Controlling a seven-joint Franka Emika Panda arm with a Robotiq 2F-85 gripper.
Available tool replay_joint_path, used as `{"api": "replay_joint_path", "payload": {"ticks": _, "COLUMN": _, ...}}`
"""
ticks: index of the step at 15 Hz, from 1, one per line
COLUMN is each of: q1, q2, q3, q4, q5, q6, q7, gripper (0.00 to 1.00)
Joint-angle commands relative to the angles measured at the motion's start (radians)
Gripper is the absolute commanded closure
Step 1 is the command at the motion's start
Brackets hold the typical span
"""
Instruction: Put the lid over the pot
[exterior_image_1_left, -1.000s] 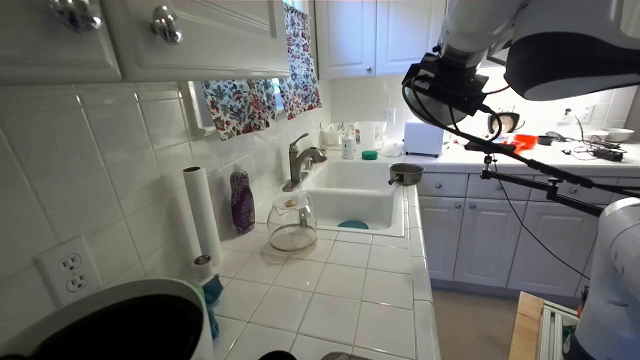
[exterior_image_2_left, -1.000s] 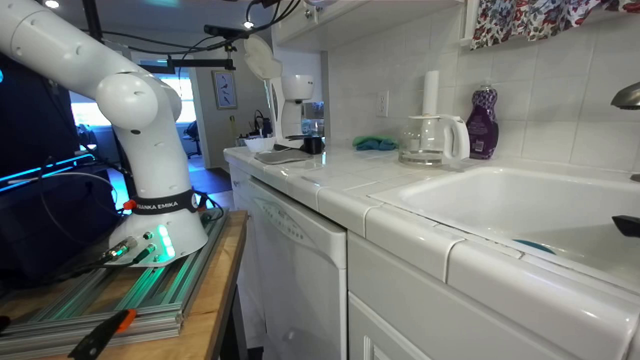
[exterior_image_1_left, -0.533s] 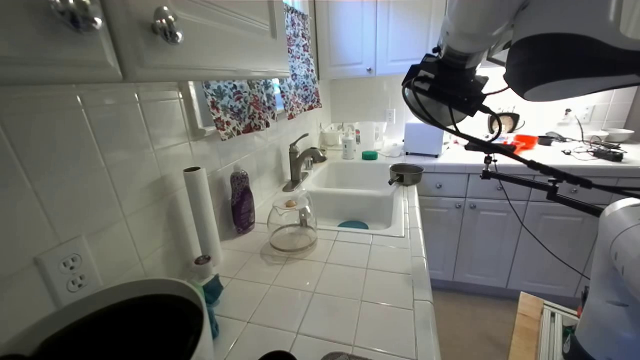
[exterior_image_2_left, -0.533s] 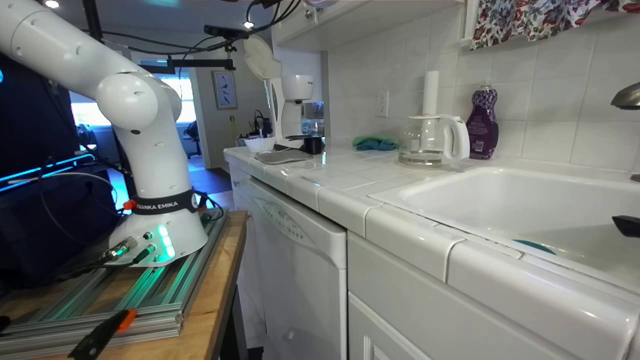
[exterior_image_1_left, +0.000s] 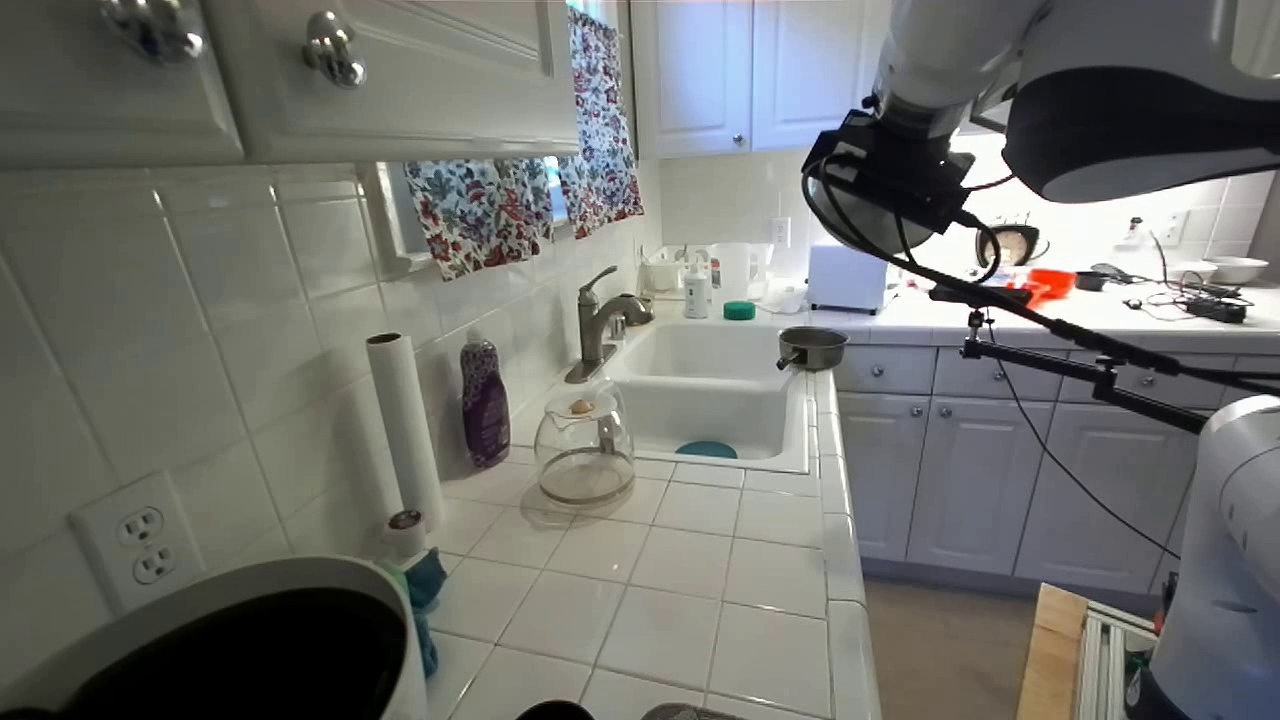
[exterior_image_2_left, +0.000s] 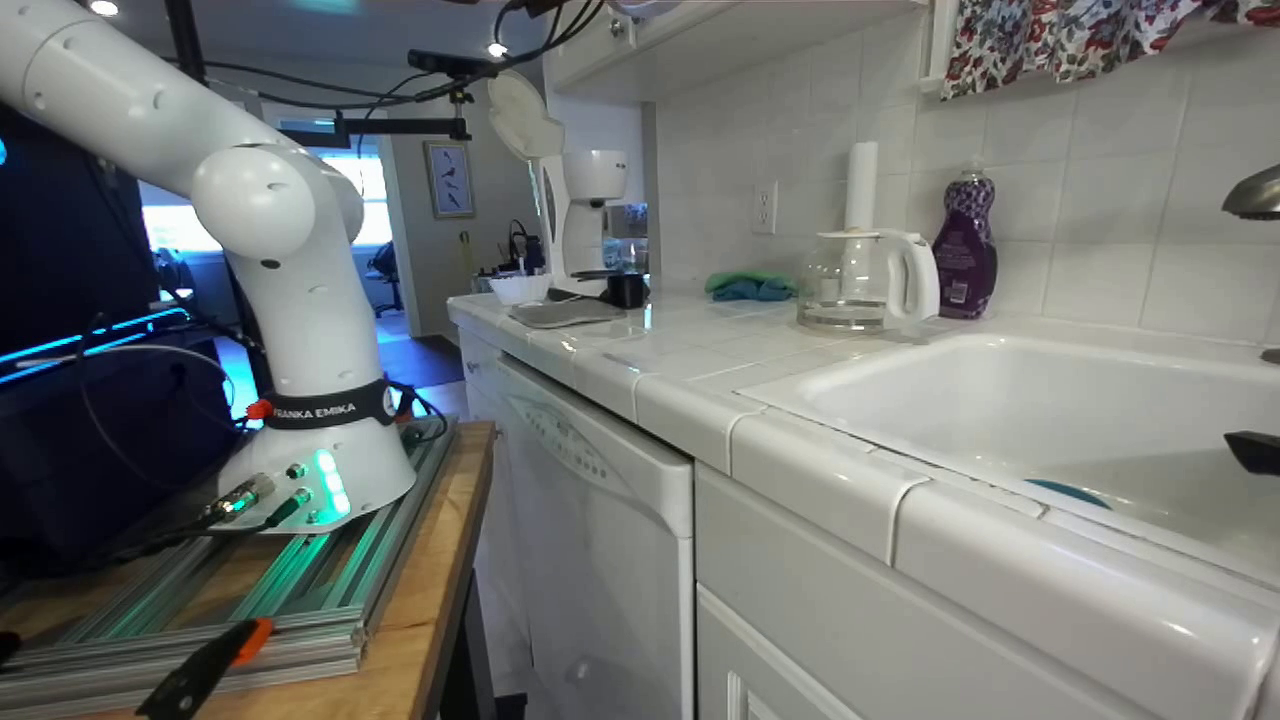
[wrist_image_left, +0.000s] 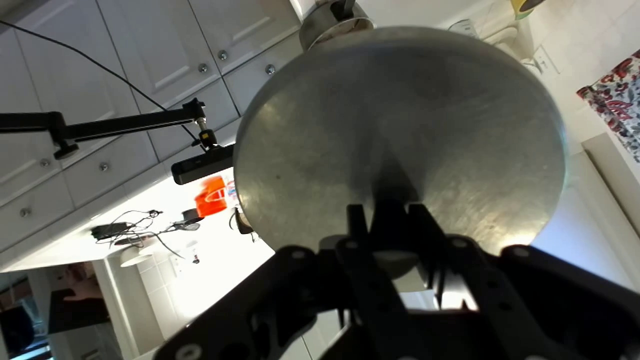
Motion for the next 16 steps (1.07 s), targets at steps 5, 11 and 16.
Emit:
{"api": "replay_joint_path", "payload": {"ticks": 5, "q1": -0.068, "q2": 0.227, "q3": -0.039, "q4": 0.222, "q5": 0.042, "q6": 0.019, "q7": -0.006, "gripper": 0.94}}
{"api": "replay_joint_path", "payload": {"ticks": 11, "q1": -0.130, "q2": 0.419, "q3": -0.122, "q4": 0.457, "q5": 0.157, "q6": 0.002, "q7": -0.061, "gripper": 0.94}}
{"api": "replay_joint_path", "payload": {"ticks": 16, "q1": -0.202, "q2": 0.554, "q3": -0.169, "q4": 0.611, "q5": 0.268, "q6": -0.026, "q7": -0.095, "gripper": 0.94}}
